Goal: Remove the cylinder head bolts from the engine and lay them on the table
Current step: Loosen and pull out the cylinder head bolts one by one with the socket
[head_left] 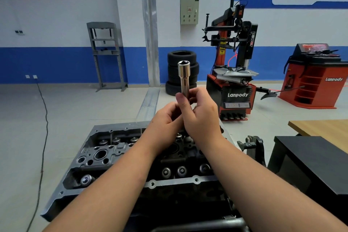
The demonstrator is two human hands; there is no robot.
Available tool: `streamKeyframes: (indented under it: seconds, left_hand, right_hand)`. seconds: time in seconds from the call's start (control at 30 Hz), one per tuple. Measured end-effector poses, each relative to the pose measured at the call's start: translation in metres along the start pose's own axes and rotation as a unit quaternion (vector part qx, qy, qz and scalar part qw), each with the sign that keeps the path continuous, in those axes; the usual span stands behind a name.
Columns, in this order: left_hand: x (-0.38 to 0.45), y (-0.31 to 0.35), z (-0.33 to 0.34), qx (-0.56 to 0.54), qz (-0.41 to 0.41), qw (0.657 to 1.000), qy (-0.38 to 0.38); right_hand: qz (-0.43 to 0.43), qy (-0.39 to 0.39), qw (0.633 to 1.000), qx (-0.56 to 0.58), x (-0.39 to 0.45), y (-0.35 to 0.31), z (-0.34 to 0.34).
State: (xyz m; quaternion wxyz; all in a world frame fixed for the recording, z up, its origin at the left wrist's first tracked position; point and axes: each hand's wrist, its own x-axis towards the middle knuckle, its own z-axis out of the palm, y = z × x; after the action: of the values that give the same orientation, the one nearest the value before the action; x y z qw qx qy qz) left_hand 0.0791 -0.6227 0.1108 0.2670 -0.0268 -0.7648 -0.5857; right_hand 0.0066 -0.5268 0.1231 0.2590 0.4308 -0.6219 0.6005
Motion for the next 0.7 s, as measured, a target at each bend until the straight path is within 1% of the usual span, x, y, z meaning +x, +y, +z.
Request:
streamKeyframes:
  seconds: [0.13,0.27,0.4,0.53,0.63,0.7]
  left_hand:
    - [-0.0003,-0.0017,-0.0011,-0.011,-0.014,0.999,0.030]
    - [-0.0008,-0.0010,-0.0017,-0.017,-0.023,1.000,0.003]
    - [-0.0007,0.0002,-0.0005,0.000,-0.014,1.000,-0.002]
    - [0.0003,-0.0015,-0.0001,0.000,-0.016,1.000,0.018]
    - [0.0016,-0.0044,-0.0007,-0.013,-0.025,0.999,0.043]
    - [0.0019,-0.0049,-0.0015,-0.030,-0.032,0.998,0.041]
  right_hand:
    - [-0.003,-0.016,1.000,-0.002,-0.0002,0.0004,0.0022]
    - [0.008,-0.023,1.000,-0.008,0.0002,-0.0007,0.0007]
    - [0.014,-0.014,1.000,0.012,0.0009,-0.0004,-0.0005]
    - [0.013,0.001,1.000,0.004,0.0018,0.0016,-0.0002]
    - [0.018,-0.025,0.999,0.016,0.0016,0.0016,0.0016]
    - [0.015,-0.040,0.999,0.000,0.0001,0.0021,0.0029]
